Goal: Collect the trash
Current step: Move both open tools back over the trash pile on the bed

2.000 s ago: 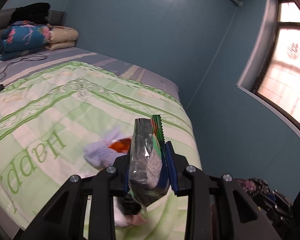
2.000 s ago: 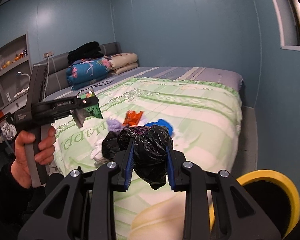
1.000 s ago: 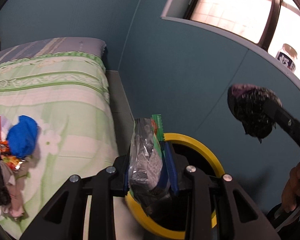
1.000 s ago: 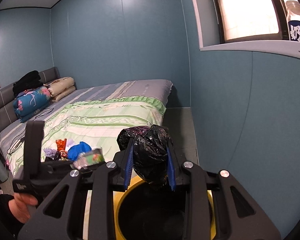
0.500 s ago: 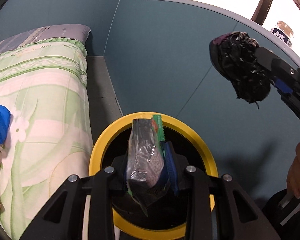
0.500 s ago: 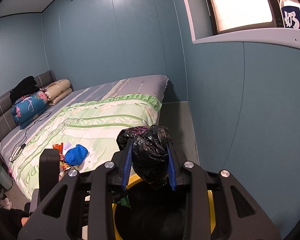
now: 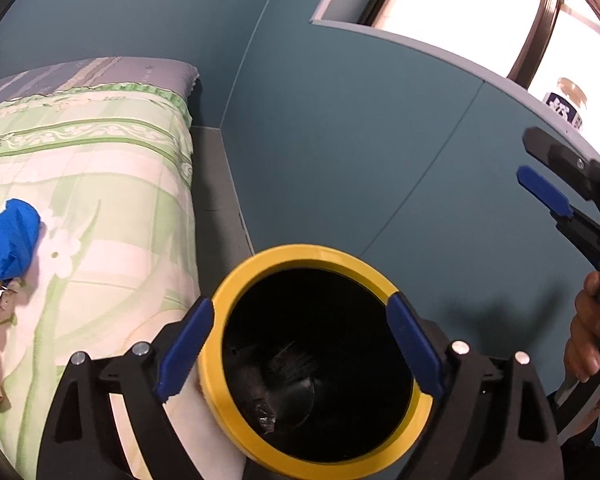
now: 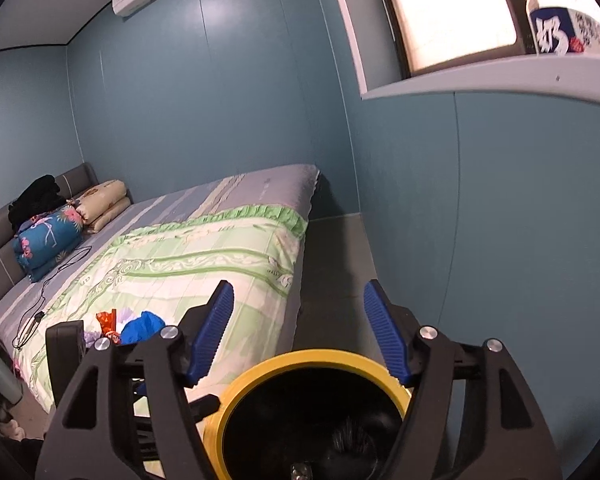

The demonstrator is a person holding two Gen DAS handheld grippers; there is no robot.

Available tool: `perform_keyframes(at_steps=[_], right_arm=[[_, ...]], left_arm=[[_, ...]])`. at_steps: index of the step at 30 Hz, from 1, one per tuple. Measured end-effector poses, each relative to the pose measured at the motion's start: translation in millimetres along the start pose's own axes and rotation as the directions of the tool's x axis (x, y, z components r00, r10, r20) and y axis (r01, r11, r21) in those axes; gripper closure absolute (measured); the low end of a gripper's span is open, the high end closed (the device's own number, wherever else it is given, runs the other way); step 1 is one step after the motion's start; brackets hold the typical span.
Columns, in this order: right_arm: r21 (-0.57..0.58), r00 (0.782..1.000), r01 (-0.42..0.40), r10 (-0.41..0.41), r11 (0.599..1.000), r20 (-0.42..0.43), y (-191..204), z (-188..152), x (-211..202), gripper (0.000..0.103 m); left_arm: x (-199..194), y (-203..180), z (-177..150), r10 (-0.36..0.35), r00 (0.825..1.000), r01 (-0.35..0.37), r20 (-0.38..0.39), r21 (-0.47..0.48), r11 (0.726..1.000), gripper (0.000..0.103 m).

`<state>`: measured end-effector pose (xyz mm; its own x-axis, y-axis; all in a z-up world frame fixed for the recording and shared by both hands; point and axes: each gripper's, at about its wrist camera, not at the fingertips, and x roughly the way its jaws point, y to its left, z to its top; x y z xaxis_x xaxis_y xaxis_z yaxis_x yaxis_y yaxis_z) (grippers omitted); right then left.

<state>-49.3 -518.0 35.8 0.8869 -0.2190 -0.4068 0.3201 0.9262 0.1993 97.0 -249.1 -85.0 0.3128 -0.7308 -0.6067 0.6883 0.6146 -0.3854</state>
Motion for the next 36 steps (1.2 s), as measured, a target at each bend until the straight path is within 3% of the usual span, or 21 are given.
perform_keyframes(at_steps=[4,14,25,36], right_arm=[[-0.027,0.999,0.009,-0.008,1.0,0.04,6,1,-7,0.039],[-0.083,0.994,-0.089,0.093,0.993,0.049,40,-1,-8,0.035],[-0.145,0.974,-0.226,0.227,0.963,-0.014,100,-2,27,0.032],[-0.169,0.935,-0.341,0.316,0.925,-0.159,177,-11,109,0.031]], left_arm=[[-12,10,9,0.025,0.999,-0.025,0.031,-0.015,1.0,0.018],[-61,48,32,0.156,0.981,-0.15,0.116,-0.061,0.987,0.011],[-116,103,38,0.322,0.929,-0.304,0.182,-0.12,0.945,0.009],[-155,181,16,0.431,0.883,-0.402,0.187,-0.176,0.899,0.008]])
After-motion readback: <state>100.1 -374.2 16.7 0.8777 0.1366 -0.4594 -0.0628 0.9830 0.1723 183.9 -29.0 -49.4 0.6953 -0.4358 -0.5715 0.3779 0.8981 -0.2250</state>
